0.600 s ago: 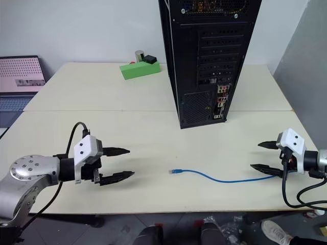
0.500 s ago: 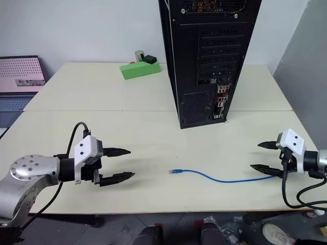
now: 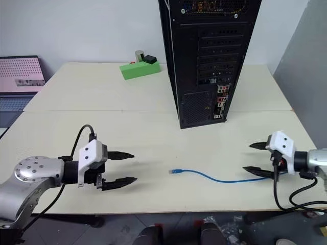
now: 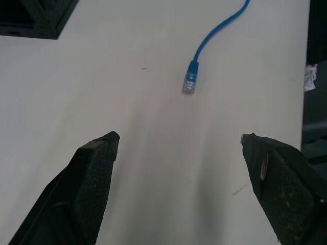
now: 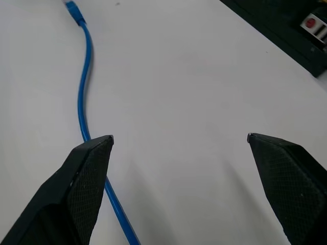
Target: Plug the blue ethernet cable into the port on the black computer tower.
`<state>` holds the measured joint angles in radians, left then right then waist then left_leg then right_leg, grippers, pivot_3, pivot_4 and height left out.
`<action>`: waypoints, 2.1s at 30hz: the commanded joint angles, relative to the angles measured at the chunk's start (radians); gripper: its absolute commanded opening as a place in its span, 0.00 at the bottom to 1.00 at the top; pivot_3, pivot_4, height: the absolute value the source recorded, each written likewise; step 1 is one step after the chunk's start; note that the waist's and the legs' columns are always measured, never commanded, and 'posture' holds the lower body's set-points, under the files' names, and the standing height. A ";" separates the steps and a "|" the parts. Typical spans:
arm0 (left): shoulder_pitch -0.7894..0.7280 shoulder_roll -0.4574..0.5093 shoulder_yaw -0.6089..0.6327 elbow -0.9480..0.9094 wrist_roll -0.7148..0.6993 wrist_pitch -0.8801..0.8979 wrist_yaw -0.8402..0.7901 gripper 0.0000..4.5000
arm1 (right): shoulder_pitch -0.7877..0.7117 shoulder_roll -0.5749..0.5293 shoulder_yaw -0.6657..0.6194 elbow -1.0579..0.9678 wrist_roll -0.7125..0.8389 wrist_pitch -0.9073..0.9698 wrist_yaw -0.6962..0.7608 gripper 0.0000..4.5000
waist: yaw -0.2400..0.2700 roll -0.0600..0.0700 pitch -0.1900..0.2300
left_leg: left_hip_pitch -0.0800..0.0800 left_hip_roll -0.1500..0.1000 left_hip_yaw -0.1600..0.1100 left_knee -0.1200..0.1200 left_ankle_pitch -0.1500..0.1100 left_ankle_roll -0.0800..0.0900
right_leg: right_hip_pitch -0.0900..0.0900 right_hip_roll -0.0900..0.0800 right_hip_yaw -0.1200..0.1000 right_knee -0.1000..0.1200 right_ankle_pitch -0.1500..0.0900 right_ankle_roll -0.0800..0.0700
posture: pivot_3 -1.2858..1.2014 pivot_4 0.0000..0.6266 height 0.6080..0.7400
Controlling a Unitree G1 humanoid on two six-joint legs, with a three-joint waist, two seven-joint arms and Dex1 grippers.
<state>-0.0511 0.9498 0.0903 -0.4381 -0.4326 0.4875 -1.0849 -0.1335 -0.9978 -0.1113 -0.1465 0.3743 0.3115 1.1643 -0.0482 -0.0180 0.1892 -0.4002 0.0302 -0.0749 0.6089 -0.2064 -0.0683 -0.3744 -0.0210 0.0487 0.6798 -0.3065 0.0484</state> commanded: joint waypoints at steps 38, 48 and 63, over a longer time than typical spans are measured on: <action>-0.017 -0.029 -0.130 0.015 0.120 -0.109 -0.005 0.90 | -0.271 0.379 0.499 0.115 -0.344 -0.078 -0.121 0.33 | 0.005 -0.001 0.000 | 0.000 0.000 -0.001 0.000 0.000 0.000 | 0.000 0.001 -0.002 0.001 0.002 -0.004 | 0.52 0.24 1.00; -0.063 -0.074 -0.158 0.070 0.153 -0.135 0.015 0.90 | -0.319 0.408 0.492 0.085 -0.316 -0.065 -0.103 0.01 | 0.006 -0.001 0.000 | 0.000 0.001 -0.002 0.001 0.000 0.000 | 0.000 0.001 -0.002 0.001 0.002 -0.004 | 0.52 0.24 1.00; -0.219 -0.211 -0.287 0.221 0.221 -0.186 0.016 0.90 | -0.383 0.466 0.498 0.032 -0.314 0.010 -0.116 0.01 | 0.007 -0.001 0.000 | 0.000 0.000 -0.003 0.001 0.000 0.000 | 0.000 0.001 -0.003 0.001 0.002 -0.004 | 0.52 0.24 1.00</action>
<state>-0.2538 0.7516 -0.1809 -0.2251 -0.2237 0.3259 -1.0740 -0.4929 -0.5397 0.3953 -0.0708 0.0582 0.3195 1.0487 -0.0409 -0.0188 0.1891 -0.4007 0.0305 -0.0775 0.6095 -0.2063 -0.0683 -0.3747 -0.0200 0.0459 0.6811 -0.3043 0.0445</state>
